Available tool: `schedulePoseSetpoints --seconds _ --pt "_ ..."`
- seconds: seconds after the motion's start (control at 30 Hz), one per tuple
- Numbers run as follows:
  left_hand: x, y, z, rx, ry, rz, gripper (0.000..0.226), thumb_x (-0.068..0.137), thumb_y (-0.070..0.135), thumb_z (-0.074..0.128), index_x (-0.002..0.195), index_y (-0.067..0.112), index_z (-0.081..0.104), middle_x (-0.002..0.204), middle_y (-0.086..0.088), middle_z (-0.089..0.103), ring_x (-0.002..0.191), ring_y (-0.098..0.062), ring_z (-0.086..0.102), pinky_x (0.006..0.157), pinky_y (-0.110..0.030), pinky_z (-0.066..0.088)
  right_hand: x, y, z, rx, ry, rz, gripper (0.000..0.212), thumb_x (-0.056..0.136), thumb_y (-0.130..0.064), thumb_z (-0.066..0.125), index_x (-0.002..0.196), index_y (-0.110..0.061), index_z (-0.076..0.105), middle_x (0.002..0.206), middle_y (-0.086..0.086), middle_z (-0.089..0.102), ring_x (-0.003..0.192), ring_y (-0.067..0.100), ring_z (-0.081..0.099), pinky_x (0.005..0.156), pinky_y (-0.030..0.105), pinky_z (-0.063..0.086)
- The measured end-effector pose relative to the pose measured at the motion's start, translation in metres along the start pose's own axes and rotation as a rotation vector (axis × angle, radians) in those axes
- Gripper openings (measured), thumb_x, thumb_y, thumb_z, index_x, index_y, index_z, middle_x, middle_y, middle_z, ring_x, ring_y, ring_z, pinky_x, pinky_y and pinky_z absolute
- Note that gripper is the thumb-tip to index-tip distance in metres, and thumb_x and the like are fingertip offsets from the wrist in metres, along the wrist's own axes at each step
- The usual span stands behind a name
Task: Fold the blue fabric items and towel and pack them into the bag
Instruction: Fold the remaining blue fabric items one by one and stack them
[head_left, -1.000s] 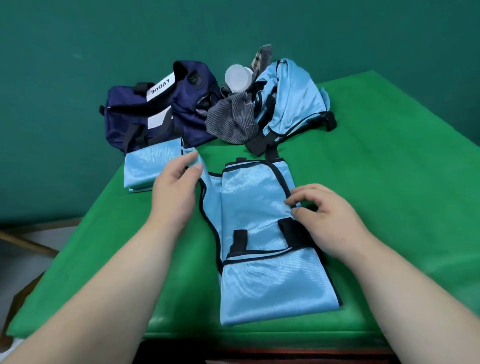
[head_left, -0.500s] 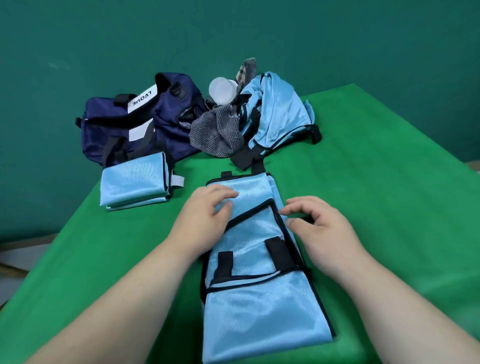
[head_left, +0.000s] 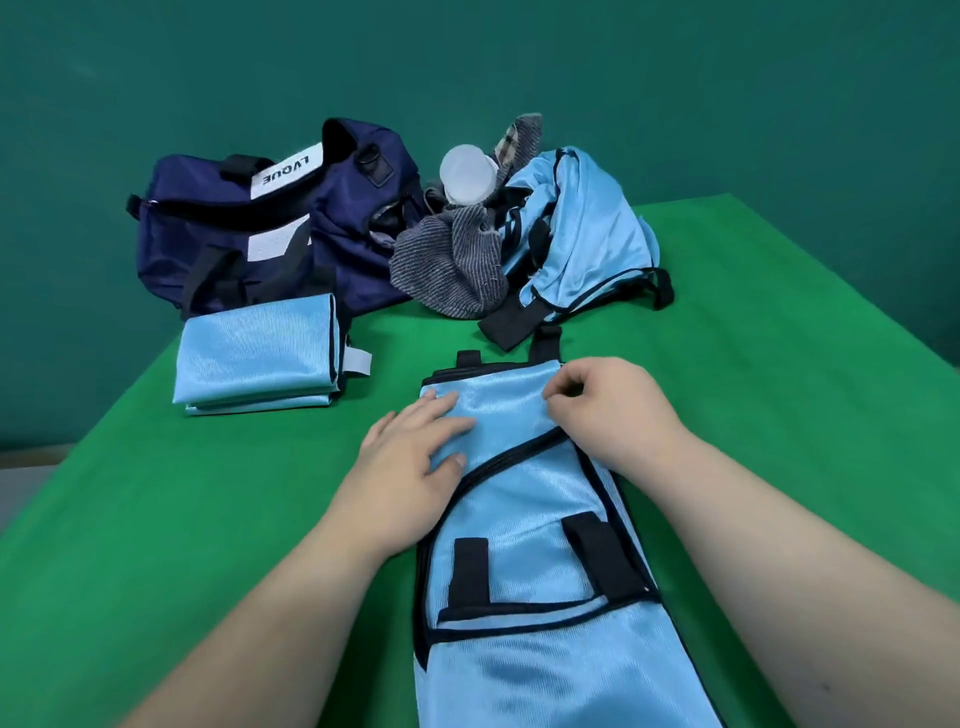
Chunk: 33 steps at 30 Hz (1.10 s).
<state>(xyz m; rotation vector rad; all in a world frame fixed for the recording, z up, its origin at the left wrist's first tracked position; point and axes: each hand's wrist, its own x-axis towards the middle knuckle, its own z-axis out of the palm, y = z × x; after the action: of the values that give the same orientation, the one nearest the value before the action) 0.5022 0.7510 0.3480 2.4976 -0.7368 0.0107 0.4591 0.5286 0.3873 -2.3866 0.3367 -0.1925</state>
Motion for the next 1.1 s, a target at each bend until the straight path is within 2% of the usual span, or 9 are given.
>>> schedulePoseSetpoints --seconds 0.1,0.23,0.3,0.37,0.63,0.77,0.9,1.0,1.1 --pt "0.000 0.000 0.000 -0.020 0.012 0.006 0.046 0.087 0.040 0.051 0.132 0.037 0.058 0.154 0.019 0.035 0.147 0.004 0.014 0.122 -0.035 0.009 0.002 0.007 0.009 -0.055 0.061 -0.046 0.014 0.085 -0.019 0.060 0.086 -0.027 0.071 0.071 -0.013 0.060 0.065 0.007 0.051 0.062 0.025 0.039" --pt "0.000 0.000 0.000 -0.047 0.022 0.005 0.048 0.081 0.042 0.049 0.128 0.039 0.060 0.151 0.022 0.036 0.147 0.005 0.015 0.122 -0.038 0.012 0.006 0.010 0.015 -0.145 0.078 -0.148 0.014 0.087 -0.020 0.061 0.094 -0.027 0.071 0.095 -0.009 0.058 0.099 0.016 0.051 0.085 0.029 0.040" --pt "0.000 0.001 -0.001 -0.079 0.019 0.003 0.046 0.082 0.042 0.049 0.126 0.040 0.060 0.148 0.027 0.035 0.146 0.006 0.015 0.122 -0.037 0.011 0.009 0.010 0.017 -0.160 0.046 -0.170 0.016 0.087 -0.021 0.063 0.097 -0.029 0.072 0.104 -0.009 0.060 0.108 0.017 0.048 0.098 0.034 0.040" --pt "-0.001 0.001 -0.003 -0.133 0.025 0.002 0.043 0.083 0.041 0.049 0.124 0.041 0.062 0.146 0.029 0.034 0.146 0.007 0.016 0.123 -0.037 0.011 0.011 0.010 0.018 -0.155 0.026 -0.176 0.017 0.085 -0.023 0.065 0.098 -0.031 0.073 0.111 -0.010 0.059 0.113 0.017 0.046 0.105 0.039 0.037" --pt "-0.001 0.003 -0.004 -0.124 0.011 -0.005 0.043 0.082 0.041 0.047 0.123 0.042 0.061 0.147 0.029 0.036 0.145 0.009 0.013 0.122 -0.030 0.007 0.014 0.011 0.019 -0.191 0.035 -0.141 0.022 0.090 -0.029 0.062 0.107 -0.036 0.072 0.115 -0.012 0.063 0.118 0.016 0.044 0.102 0.037 0.029" --pt "-0.001 0.002 -0.003 -0.119 0.036 0.001 0.035 0.092 0.023 0.057 0.120 0.042 0.063 0.146 0.029 0.038 0.146 0.008 0.014 0.123 -0.037 0.011 0.014 0.012 0.020 -0.104 0.135 -0.170 0.023 0.091 -0.018 0.062 0.101 -0.032 0.077 0.103 -0.014 0.067 0.115 0.016 0.049 0.102 0.037 0.032" --pt "-0.001 0.003 -0.004 -0.083 0.013 0.010 0.041 0.095 0.015 0.059 0.124 0.044 0.060 0.149 0.031 0.033 0.146 0.009 0.009 0.123 -0.039 0.010 0.010 0.012 0.017 0.056 0.238 -0.144 0.022 0.088 -0.012 0.064 0.095 -0.028 0.078 0.086 -0.027 0.056 0.112 0.012 0.053 0.105 0.042 0.039" --pt "0.000 0.006 -0.005 -0.016 -0.053 0.023 0.047 0.099 0.019 0.052 0.138 0.046 0.047 0.157 0.031 0.016 0.146 0.010 -0.003 0.124 -0.036 0.002 0.007 0.013 0.016 0.048 0.254 -0.133 0.024 0.087 -0.009 0.062 0.093 -0.026 0.078 0.087 -0.026 0.057 0.112 0.015 0.054 0.105 0.042 0.039" --pt "0.001 0.009 -0.005 0.111 -0.132 0.007 0.056 0.103 0.022 0.039 0.152 0.044 0.024 0.161 0.027 -0.003 0.146 0.008 -0.014 0.123 -0.034 -0.007 0.008 0.014 0.017 -0.057 0.236 -0.121 0.028 0.090 -0.008 0.058 0.098 -0.026 0.078 0.104 -0.010 0.068 0.116 0.019 0.052 0.107 0.040 0.036"
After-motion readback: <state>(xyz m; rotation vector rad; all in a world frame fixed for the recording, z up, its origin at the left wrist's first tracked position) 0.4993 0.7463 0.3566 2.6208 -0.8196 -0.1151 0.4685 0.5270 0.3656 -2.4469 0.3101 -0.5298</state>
